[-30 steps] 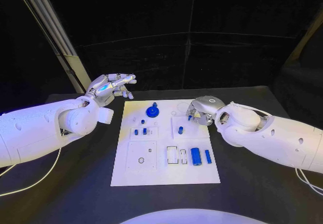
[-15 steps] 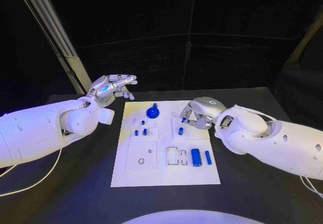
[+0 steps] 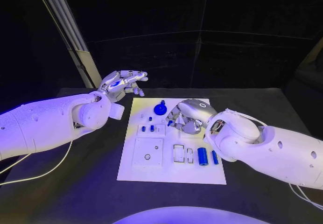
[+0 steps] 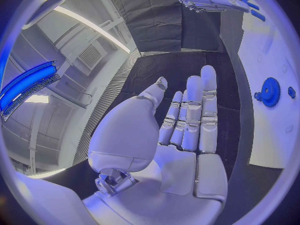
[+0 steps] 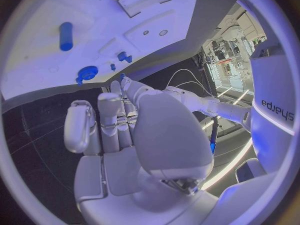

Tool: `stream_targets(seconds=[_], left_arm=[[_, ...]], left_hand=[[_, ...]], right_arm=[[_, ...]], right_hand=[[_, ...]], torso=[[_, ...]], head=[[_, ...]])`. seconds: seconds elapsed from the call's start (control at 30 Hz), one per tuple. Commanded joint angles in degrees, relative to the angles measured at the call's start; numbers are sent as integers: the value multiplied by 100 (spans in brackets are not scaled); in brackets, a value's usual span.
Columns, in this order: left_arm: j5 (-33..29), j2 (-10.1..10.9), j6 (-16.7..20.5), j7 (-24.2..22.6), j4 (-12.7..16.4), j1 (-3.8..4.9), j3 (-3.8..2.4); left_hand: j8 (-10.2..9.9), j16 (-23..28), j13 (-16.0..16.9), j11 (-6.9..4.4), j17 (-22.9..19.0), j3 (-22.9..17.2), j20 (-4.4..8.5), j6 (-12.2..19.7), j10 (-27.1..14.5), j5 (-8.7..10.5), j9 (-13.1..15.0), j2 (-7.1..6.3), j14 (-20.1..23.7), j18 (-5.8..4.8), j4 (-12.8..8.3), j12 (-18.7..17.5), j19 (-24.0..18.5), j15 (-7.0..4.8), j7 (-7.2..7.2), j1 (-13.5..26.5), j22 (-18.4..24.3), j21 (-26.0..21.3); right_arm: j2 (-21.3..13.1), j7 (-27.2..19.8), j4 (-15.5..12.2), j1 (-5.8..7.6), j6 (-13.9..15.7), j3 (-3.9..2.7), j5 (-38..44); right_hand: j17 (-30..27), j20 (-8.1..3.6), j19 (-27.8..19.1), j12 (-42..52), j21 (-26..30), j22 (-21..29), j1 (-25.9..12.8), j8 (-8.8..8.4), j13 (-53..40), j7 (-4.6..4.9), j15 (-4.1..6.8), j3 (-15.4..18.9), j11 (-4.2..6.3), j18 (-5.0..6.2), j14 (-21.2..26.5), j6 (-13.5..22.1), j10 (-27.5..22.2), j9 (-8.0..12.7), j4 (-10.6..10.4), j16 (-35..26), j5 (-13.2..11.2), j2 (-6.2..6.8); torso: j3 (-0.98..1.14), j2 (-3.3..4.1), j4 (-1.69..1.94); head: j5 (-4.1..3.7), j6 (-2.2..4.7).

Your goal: Assemble the parts on the task board

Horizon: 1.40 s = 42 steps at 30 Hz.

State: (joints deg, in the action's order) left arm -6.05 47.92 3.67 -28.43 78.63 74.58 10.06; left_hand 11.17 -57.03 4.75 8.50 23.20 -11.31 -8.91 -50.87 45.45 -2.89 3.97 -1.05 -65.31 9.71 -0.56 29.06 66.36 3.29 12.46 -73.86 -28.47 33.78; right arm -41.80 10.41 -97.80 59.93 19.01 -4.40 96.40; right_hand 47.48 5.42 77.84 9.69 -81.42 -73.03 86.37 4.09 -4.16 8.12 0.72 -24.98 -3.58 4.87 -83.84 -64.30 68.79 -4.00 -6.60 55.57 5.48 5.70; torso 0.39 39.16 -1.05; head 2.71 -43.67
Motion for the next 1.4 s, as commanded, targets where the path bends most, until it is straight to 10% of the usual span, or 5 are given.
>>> stream_targets(seconds=[0.03, 0.43, 1.4], left_arm=[[-24, -20, -17, -59, 18, 8, -5], [-23, -82, -16, -48, -4, 10, -5], [-23, -112, -39, -10, -21, 10, -5]], left_hand=[[30, -38, -9, -4, -5, 23, 3, 34, -43, 7, 3, 23, 36, 77, 4, 20, 36, 2, -2, -8, 5, -33], [31, -39, -10, -3, -7, 25, 3, 37, -47, 7, 2, 26, 37, 77, 2, 23, 37, 2, -1, -12, 7, -35], [37, -41, -13, -2, -12, 32, 3, 44, -57, 8, 1, 32, 41, 76, -6, 34, 41, 4, 0, -26, 14, -41]], right_arm=[[116, -92, 77, -117, -92, 11, -17], [574, -82, 468, -472, -387, 43, 267], [858, -143, 652, -566, -630, 153, 445]], right_hand=[[2, 13, 44, -29, -30, -10, -49, -10, 8, 8, 2, -42, -44, -91, -64, -23, 15, -9, 15, 39, 25, -11], [-1, 14, 38, -35, -27, -2, -67, -13, 8, 13, -1, -55, -48, -89, -63, -16, 9, -8, 26, 46, 34, -5], [-6, 17, 38, -42, -30, -6, -97, -17, 8, 17, -5, -66, -53, -90, -60, -7, 2, -7, 32, 54, 18, -4]], torso=[[-6, 0, -13], [4, 4, -2], [5, -2, -13]], head=[[106, -44], [267, -160], [396, -268]])
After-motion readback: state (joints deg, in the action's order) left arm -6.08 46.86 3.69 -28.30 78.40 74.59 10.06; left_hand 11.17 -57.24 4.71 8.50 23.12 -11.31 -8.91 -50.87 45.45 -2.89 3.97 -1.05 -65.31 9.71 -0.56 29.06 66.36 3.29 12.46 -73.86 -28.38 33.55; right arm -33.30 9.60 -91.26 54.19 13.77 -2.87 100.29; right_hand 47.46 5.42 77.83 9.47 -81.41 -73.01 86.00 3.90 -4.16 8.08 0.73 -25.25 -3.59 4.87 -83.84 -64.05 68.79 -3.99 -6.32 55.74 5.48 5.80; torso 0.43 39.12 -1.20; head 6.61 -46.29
